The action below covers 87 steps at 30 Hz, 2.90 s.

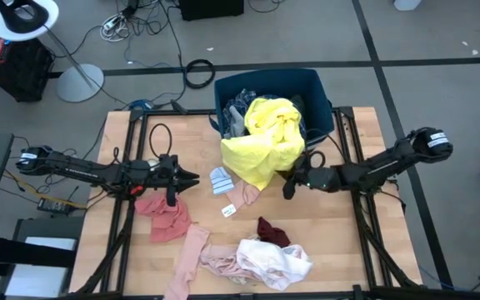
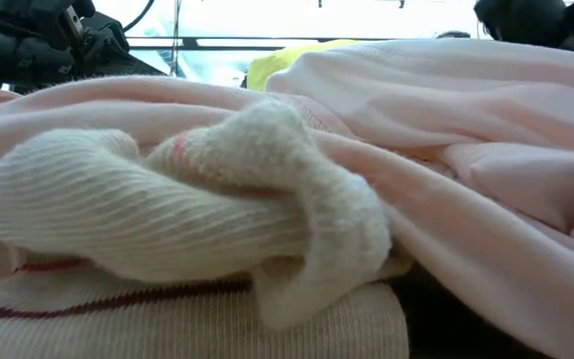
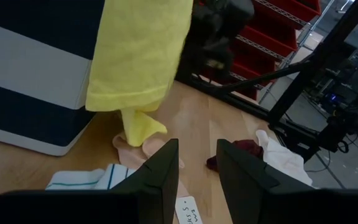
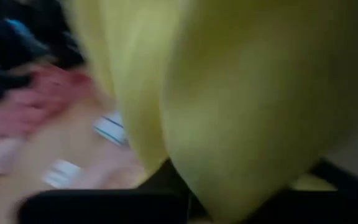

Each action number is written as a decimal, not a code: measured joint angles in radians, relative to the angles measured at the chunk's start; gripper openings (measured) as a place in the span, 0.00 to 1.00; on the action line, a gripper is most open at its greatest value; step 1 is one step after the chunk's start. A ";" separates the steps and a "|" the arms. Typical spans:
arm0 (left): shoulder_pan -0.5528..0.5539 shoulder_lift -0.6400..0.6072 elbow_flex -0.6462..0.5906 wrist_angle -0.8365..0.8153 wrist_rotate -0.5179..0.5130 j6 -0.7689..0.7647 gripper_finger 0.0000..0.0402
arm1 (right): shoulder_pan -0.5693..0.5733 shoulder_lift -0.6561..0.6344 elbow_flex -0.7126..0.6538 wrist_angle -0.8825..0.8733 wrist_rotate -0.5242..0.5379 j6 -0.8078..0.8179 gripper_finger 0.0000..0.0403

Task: Sort clothes
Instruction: Put the yellow shirt into the blue laundry bin, then put the white striped sock into the blue laundry bin

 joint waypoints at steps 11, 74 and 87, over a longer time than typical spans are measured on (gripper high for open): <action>0.000 0.000 0.000 0.001 0.000 0.000 0.29 | -0.009 0.004 0.372 0.008 -0.058 -0.395 0.01; 0.000 0.000 0.000 -0.001 -0.025 0.052 0.29 | -0.666 0.130 0.911 -0.799 -0.607 -0.102 0.39; 0.000 0.000 0.000 -0.004 -0.029 0.053 0.29 | -0.598 -0.026 0.912 -1.208 -0.330 -0.034 0.39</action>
